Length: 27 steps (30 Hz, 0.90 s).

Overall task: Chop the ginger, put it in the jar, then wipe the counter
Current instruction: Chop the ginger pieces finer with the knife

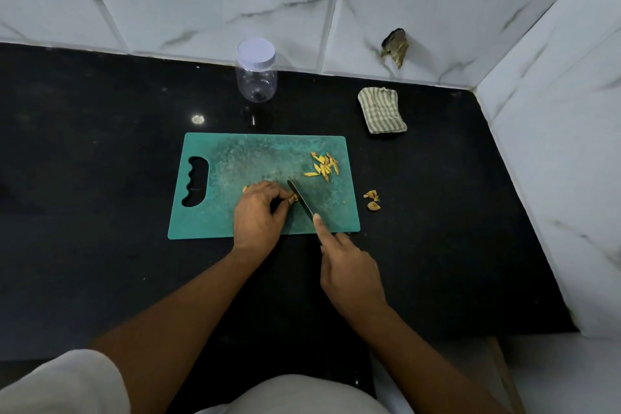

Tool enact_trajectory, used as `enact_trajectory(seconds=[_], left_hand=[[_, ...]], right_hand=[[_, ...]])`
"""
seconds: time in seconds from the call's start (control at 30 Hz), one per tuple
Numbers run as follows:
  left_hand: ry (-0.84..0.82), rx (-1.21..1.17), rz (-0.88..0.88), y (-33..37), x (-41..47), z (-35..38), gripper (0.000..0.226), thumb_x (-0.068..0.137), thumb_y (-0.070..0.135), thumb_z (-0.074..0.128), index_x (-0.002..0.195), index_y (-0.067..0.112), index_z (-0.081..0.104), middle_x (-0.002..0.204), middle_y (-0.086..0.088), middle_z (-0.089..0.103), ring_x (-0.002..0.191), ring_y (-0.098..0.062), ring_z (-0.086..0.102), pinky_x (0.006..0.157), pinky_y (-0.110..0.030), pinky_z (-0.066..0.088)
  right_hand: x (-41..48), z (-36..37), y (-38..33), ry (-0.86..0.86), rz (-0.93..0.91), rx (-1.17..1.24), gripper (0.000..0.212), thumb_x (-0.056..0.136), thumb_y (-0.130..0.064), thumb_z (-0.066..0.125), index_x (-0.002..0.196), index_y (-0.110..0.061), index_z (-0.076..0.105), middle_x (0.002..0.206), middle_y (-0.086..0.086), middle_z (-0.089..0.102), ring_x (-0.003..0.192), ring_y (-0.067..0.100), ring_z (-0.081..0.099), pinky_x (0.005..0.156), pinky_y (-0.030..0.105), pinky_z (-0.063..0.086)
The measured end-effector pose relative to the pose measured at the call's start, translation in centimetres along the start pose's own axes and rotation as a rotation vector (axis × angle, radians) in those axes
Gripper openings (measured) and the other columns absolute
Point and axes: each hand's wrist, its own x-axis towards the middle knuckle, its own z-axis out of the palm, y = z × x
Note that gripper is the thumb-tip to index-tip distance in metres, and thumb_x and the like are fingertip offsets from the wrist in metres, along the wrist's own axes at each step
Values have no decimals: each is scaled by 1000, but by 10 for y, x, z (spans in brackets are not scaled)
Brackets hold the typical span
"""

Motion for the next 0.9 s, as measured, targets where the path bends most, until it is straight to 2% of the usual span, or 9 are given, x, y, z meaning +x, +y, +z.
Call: enact_trajectory(seconds=[0.23,0.33,0.43,0.6,0.7,0.9], left_hand=[[-7,11,4,0,1,0,2,90,18,77,91,19,78,91,7,72,88,-16,63,74,-35,52],[1,19,9,1,0,-2,2,90,19,77,92,18,78,92,6,72,88,-16,62,73,-32,49],[-1,8,-14,2,-1,0,3,90,20,78,92,19,79,92,6,73,88,-17,62,73,-33,49],[1,-11,-21,1,0,0,5,89,19,78,93,21,80,94,8,74,90,-15,62,76,-32,51],[4,-11,-13,1,0,-1,5,88,18,78,93,20,79,94,8,74,89,-15,62,75,-31,51],[1,4,24,-1,0,0,4,89,14,77,92,17,78,93,2,74,88,-19,62,76,-38,53]], right_hand=[[19,-10,-16,-73,23,-81,71,104,-15,44,165,-32,12,118,6,59,94,32,64,70,38,39],[20,-12,-19,-88,34,-80,71,104,-16,44,165,-32,12,118,6,59,94,32,64,70,37,39],[13,-10,-12,-85,26,-57,70,104,-15,45,165,-33,14,117,6,60,92,31,65,71,40,46],[-5,-1,2,-24,2,-10,71,101,-14,50,163,-33,21,107,7,61,73,29,62,64,43,52],[-5,-1,2,-40,0,-20,72,101,-15,48,164,-35,17,109,7,60,77,30,63,66,45,54],[21,-6,-19,-66,23,-78,73,103,-15,44,165,-33,11,115,8,59,91,34,64,68,38,38]])
